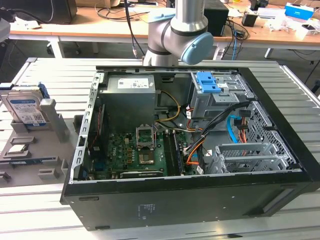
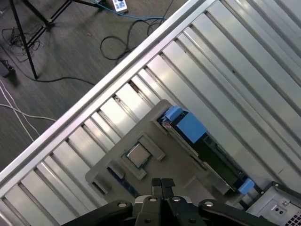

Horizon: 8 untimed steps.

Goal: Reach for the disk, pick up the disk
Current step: 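Pick up the disk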

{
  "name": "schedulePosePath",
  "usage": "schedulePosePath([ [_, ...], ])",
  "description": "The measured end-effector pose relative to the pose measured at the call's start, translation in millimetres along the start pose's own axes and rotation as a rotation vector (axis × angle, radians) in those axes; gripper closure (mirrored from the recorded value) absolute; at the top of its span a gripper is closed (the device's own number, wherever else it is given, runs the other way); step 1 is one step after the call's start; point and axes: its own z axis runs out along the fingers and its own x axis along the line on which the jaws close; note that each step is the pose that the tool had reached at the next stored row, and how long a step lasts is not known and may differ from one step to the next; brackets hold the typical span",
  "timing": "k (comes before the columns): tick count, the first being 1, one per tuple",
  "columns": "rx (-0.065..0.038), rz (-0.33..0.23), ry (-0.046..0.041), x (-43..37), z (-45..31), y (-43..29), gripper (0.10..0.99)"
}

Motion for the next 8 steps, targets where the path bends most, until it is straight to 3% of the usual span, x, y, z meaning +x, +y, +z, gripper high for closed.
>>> schedulePosePath([
  [8, 0.0, -0.061, 0.0023, 0.0, 0.0, 0.0, 0.98],
])
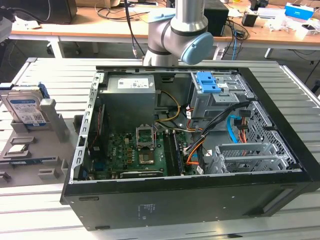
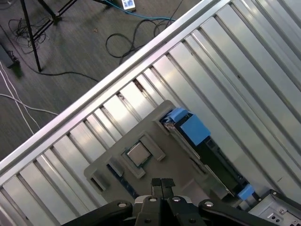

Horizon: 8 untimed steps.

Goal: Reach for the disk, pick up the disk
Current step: 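Pick up the disk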

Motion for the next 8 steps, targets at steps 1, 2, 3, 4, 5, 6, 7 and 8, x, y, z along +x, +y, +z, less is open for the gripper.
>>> schedulePosePath([
  [1, 0.0, -0.006, 0.0002, 0.0, 0.0, 0.0, 0.98],
  [2, 0.0, -0.019, 0.0007, 0.0, 0.0, 0.0, 0.98],
  [3, 0.0, -0.026, 0.001, 0.0, 0.0, 0.0, 0.98],
  [4, 0.0, -0.034, 0.0013, 0.0, 0.0, 0.0, 0.98],
  [5, 0.0, -0.046, 0.0017, 0.0, 0.0, 0.0, 0.98],
  [6, 0.0, -0.059, 0.0022, 0.0, 0.0, 0.0, 0.98],
  [7, 0.0, -0.07, 0.0027, 0.0, 0.0, 0.0, 0.98],
  [8, 0.0, -0.08, 0.003, 0.0, 0.0, 0.0, 0.98],
])
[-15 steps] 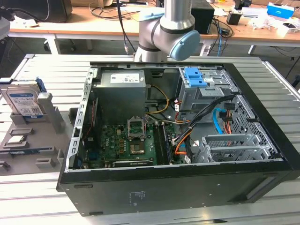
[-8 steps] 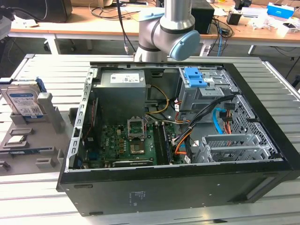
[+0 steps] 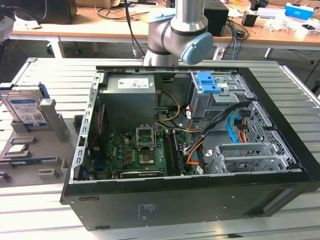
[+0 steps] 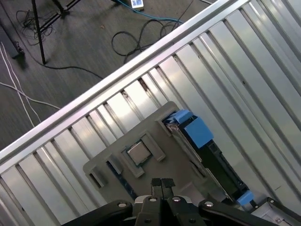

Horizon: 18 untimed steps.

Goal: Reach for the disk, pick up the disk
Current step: 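Pick up the disk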

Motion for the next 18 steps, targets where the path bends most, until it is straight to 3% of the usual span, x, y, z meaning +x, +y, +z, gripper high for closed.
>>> schedulePosePath([
  [18, 0.0, -0.253, 0.0098, 0.0, -0.1, 0.0, 0.98],
])
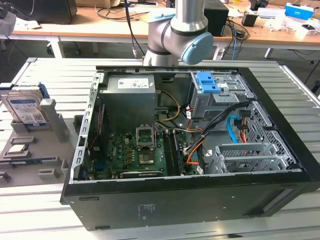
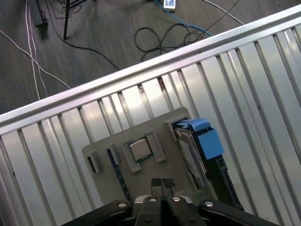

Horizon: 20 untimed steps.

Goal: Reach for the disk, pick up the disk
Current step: 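Pick up the disk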

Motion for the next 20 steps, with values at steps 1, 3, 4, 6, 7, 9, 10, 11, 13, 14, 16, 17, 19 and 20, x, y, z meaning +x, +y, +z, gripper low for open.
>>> schedulePosePath([
  [1, 0.0, -0.014, 0.0004, 0.0, 0.0, 0.0, 0.98],
  [3, 0.0, -0.04, 0.0015, 0.0, 0.0, 0.0, 0.98],
  [4, 0.0, -0.052, 0.0019, 0.0, 0.0, 0.0, 0.98],
  [6, 0.0, -0.071, 0.0027, 0.0, 0.0, 0.0, 0.98],
  [7, 0.0, -0.083, 0.0031, 0.0, 0.0, 0.0, 0.98],
  [9, 0.0, -0.127, 0.0048, 0.0, 0.0, 0.0, 0.98],
  [10, 0.0, -0.142, 0.0054, 0.0, 0.0, 0.0, 0.98],
  [11, 0.0, -0.152, 0.0057, 0.0, 0.0, 0.0, 0.98],
  [13, 0.0, -0.174, 0.0066, 0.0, 0.0, 0.0, 0.98],
  [14, 0.0, -0.185, 0.007, 0.0, 0.0, 0.0, 0.98],
  [16, 0.0, -0.204, 0.0077, 0.0, 0.0, 0.0, 0.98],
  [17, 0.0, -0.211, 0.008, 0.0, 0.0, 0.0, 0.98],
  [19, 0.0, -0.239, 0.009, 0.0, 0.1, 0.0, 0.98],
  [20, 0.0, -0.253, 0.0096, 0.0, 0.0, 0.0, 0.98],
])
